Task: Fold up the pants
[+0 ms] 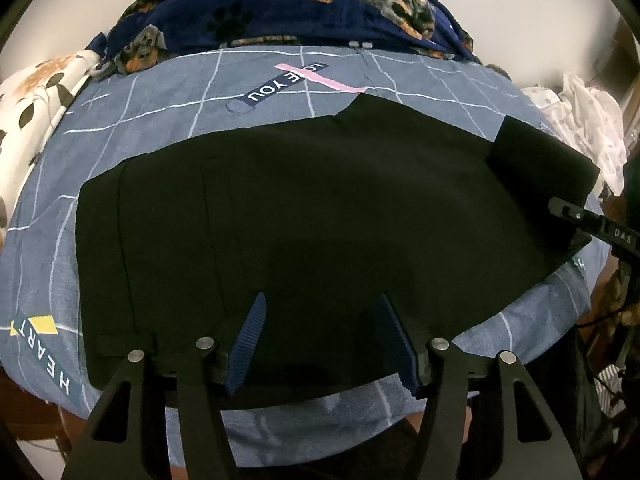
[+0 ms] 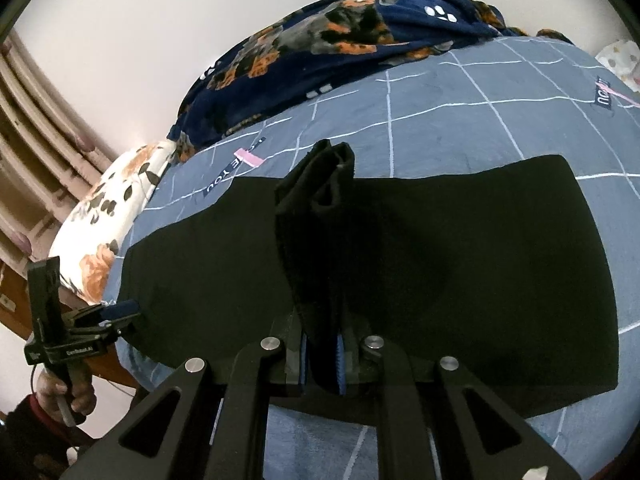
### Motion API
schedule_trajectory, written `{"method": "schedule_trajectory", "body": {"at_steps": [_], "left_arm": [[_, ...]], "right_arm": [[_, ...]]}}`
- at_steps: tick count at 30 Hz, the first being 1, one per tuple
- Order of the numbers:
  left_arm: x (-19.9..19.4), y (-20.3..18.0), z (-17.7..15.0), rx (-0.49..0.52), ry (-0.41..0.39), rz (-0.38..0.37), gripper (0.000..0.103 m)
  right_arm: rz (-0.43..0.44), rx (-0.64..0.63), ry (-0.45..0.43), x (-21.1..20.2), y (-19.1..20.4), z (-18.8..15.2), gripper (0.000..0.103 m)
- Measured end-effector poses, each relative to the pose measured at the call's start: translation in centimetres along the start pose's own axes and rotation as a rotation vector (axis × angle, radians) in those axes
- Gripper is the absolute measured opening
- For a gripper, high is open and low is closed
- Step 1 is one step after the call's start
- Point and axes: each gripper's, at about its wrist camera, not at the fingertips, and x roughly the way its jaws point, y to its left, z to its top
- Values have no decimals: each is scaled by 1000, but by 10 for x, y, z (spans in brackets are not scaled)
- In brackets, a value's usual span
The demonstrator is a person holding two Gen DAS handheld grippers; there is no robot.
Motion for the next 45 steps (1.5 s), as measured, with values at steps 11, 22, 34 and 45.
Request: {"method": "schedule_trajectory", "body": {"at_steps": [11, 22, 34, 45], "left_arm": [[4, 1, -1, -4, 19, 1, 60], [8, 2, -2, -8, 34, 1, 60], [10, 3, -2, -1, 40, 9, 64], [12, 5, -3, 6, 45, 16, 66]], "right_arm": [[7, -5, 21, 6, 3, -3, 13], [22, -2, 42, 14, 9, -6, 17], [144, 19, 81, 23, 19, -13, 50], [514, 224, 133, 28, 1, -15, 61]]}}
